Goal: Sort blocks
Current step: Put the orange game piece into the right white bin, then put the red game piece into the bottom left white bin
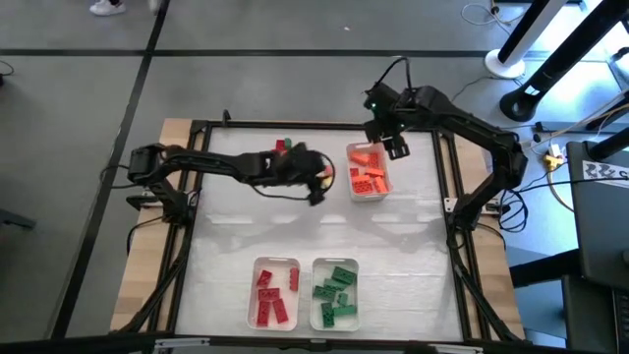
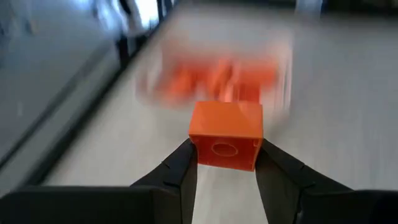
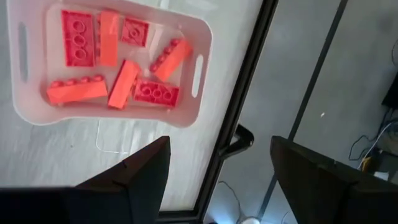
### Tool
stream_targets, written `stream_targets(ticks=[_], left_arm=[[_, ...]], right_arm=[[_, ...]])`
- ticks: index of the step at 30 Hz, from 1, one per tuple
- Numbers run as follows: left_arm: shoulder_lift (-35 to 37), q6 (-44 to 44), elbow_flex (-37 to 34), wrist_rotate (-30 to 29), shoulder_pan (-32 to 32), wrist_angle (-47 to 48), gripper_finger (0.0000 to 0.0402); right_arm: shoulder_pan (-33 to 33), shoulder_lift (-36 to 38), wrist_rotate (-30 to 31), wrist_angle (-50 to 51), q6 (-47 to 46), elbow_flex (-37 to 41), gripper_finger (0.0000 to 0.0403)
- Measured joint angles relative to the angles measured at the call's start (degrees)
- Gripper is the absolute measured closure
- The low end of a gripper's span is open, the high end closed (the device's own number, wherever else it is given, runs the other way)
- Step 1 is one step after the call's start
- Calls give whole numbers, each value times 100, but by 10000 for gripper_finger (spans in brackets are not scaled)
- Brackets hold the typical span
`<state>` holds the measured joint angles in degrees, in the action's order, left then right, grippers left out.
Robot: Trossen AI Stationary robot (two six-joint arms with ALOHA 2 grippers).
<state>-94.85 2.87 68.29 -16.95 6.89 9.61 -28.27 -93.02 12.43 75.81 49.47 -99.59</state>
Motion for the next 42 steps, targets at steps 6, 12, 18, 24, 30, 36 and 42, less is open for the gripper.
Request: stream_targets(ticks=[6, 12, 18, 24, 30, 36, 42], left_arm=[[-957, -23, 0, 288, 83, -3026, 284], [-1866, -591, 215, 317, 98, -4246, 266], [-2370, -465, 784, 63, 165, -4124, 204], [-2500, -435, 1105, 55, 206, -3787, 160], [-1885, -479, 1120, 58, 116, -2314, 156], [-692, -170, 1123, 71, 56, 519, 160], [603, 823, 836, 13, 160, 1997, 160]], right_arm=[[-248, 73, -46, 33, 31, 0, 127], [-375, 68, -102, 36, 32, 2, 127], [-365, 62, -170, -56, 34, 2, 127], [-365, 60, -535, -184, 36, 2, 127], [-363, 55, -1246, -708, 5, 46, 127], [-358, 51, -2375, -2468, -3, 666, 127], [-356, -105, -3367, -4103, -18, 1591, 127]])
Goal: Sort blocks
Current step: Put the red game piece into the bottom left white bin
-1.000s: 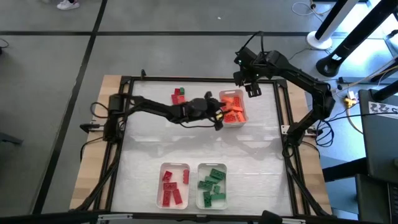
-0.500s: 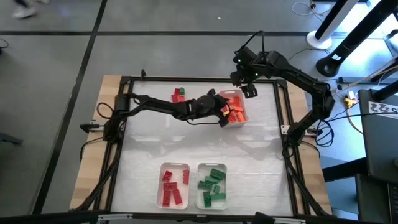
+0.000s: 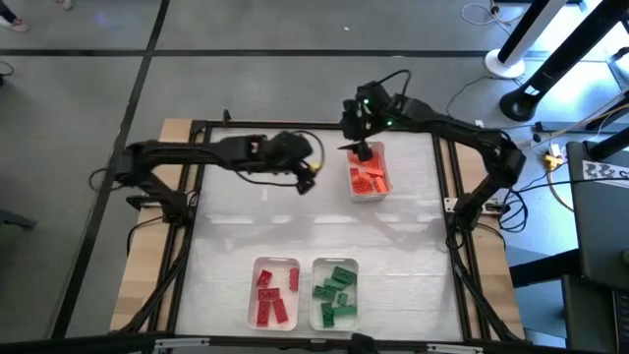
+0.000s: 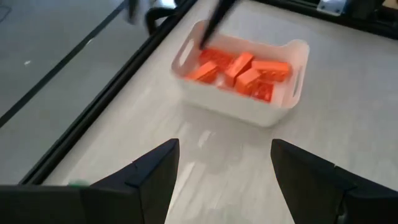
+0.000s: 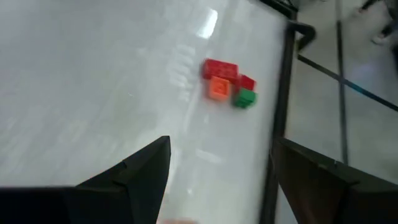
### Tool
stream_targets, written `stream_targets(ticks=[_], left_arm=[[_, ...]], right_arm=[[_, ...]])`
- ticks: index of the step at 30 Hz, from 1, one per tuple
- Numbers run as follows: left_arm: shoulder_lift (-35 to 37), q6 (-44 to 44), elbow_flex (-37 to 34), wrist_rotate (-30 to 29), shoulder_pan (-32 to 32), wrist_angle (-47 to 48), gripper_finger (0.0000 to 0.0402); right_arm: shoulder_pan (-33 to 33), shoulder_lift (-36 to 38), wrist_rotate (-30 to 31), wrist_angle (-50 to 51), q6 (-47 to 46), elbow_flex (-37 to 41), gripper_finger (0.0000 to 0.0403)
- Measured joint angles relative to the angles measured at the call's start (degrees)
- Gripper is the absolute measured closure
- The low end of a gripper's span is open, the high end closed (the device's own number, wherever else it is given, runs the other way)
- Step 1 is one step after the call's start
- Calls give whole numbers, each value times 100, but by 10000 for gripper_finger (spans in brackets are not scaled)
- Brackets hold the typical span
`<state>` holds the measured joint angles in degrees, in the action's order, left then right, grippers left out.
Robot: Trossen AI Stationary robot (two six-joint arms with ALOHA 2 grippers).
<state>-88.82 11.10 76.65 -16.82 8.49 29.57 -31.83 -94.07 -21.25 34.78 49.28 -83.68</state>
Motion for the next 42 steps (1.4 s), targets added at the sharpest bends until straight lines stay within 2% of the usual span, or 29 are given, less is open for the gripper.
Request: stream_targets(ticks=[3, 7, 13, 16, 19, 21, 23, 27, 37, 42], left_arm=[[569, 26, -365, -50, 26, 185, 160], [1109, -215, -898, -54, 79, 259, 160], [1201, -103, -1483, -57, 77, 285, 160], [1131, -922, -1726, -135, 140, 272, 160], [1060, -1456, -1862, -560, 294, 237, 160], [968, -1041, -1919, -880, 502, 102, 160], [829, -165, -1918, -1105, 781, -174, 160], [490, 811, -1913, -1152, 1290, -498, 160], [-732, 1744, -1920, -1037, 1836, -558, 160], [-1007, 2164, -1918, -972, 1940, -567, 160]], right_arm=[[48, -223, -242, -432, -145, 250, 127], [181, -575, -197, -501, -289, 293, 127], [465, -852, 71, -516, -293, 293, 127], [612, -909, 163, -511, -293, 291, 127], [772, -915, 172, -454, -298, 291, 127], [906, -915, 172, -454, -386, 291, 127], [1033, -915, 169, -456, -570, 291, 127], [1317, -915, 169, -438, -768, 289, 127], [2221, -915, 205, 319, -897, 289, 127], [2722, -915, 737, 389, -898, 289, 127]])
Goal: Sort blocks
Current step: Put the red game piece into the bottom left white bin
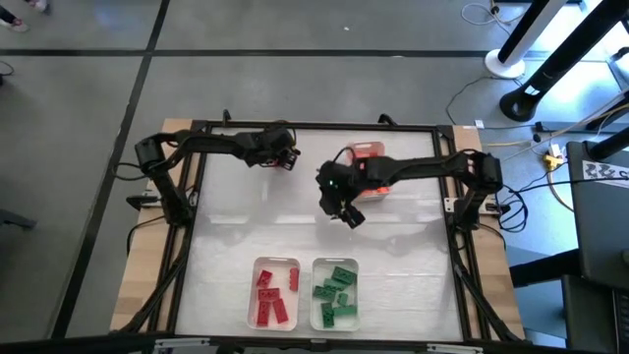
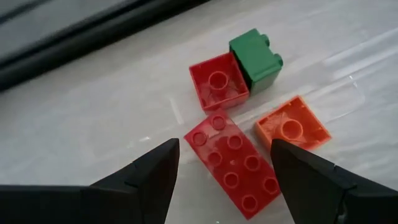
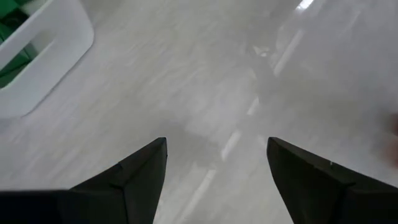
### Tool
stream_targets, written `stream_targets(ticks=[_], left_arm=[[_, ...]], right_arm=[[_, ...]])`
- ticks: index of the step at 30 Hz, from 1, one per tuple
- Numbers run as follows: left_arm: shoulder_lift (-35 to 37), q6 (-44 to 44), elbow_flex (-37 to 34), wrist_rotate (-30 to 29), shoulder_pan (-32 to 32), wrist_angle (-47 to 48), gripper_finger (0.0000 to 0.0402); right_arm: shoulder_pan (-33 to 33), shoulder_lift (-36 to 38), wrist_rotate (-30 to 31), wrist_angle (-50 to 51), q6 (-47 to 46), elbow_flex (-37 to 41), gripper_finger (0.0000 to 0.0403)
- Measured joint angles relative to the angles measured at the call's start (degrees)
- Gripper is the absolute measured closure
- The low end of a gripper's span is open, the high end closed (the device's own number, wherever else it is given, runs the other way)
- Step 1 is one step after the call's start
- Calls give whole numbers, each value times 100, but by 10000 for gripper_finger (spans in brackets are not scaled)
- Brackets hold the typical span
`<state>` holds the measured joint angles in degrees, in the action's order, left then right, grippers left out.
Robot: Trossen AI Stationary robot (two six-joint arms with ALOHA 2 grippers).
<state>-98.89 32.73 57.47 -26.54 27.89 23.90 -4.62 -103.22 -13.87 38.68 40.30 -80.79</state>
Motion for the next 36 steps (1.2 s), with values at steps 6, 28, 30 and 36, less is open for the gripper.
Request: stream_targets(ticks=[6, 28, 30, 36], left_arm=[[-6, 451, 0, 135, 1, 103, 160], [-546, 658, 18, 589, 226, 65, 169], [-546, 574, 26, 616, 224, 126, 187], [-468, 281, 24, 922, 222, 216, 271]], right_arm=[[451, 0, 683, -10, 2, -2, 127], [948, 2, 894, 6, 5, -4, 127], [948, 2, 894, 34, 23, -4, 127], [948, 2, 894, 48, 43, -4, 127]])
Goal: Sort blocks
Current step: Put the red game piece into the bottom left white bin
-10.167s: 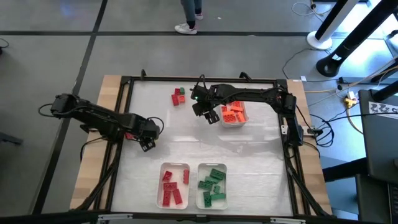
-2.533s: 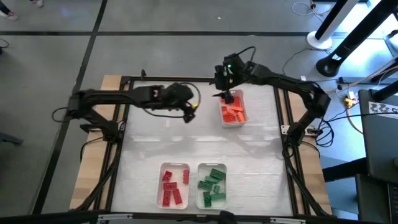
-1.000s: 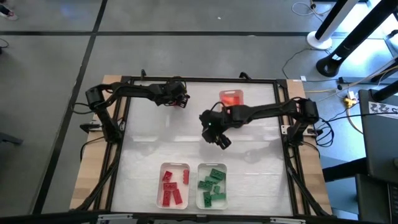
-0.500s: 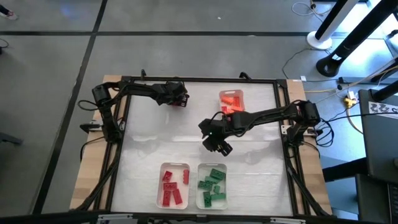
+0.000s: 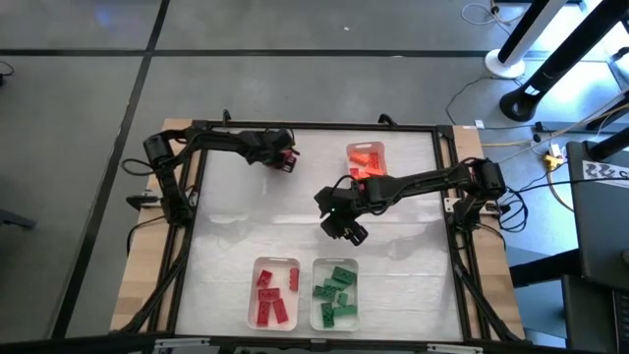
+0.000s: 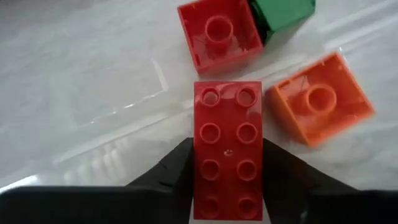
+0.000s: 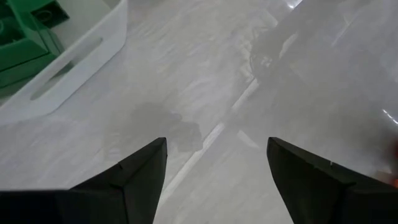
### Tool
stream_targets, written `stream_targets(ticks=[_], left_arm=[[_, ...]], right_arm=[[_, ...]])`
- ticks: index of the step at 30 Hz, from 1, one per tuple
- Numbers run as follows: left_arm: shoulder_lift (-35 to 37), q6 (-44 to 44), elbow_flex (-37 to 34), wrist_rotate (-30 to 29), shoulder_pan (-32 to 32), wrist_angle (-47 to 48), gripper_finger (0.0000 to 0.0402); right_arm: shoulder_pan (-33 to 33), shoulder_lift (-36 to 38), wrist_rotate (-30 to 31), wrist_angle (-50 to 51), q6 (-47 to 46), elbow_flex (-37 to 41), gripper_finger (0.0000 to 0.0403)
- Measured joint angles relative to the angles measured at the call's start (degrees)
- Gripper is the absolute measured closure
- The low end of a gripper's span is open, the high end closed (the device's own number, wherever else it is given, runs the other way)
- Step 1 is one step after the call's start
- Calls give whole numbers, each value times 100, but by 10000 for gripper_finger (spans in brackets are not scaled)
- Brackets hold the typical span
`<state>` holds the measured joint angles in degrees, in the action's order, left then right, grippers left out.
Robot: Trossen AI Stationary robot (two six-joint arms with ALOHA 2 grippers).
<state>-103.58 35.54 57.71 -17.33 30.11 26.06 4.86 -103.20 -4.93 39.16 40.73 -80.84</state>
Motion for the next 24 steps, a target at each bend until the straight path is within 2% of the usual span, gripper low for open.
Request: stream_targets(ticks=[9, 14, 18, 24], left_arm=[[878, -473, -24, 758, -44, 565, 277], [1656, -419, -22, 1507, -350, 1270, 277], [2287, -262, -22, 2060, -891, 1866, 274], [2917, 259, -20, 2466, -2407, 1968, 273]], right_arm=[[0, 4, 13, 41, 8, 0, 127], [0, 4, 662, 338, 28, 0, 127], [0, 4, 1291, 599, 28, 0, 127], [-2, 4, 1590, 634, 70, 0, 127]])
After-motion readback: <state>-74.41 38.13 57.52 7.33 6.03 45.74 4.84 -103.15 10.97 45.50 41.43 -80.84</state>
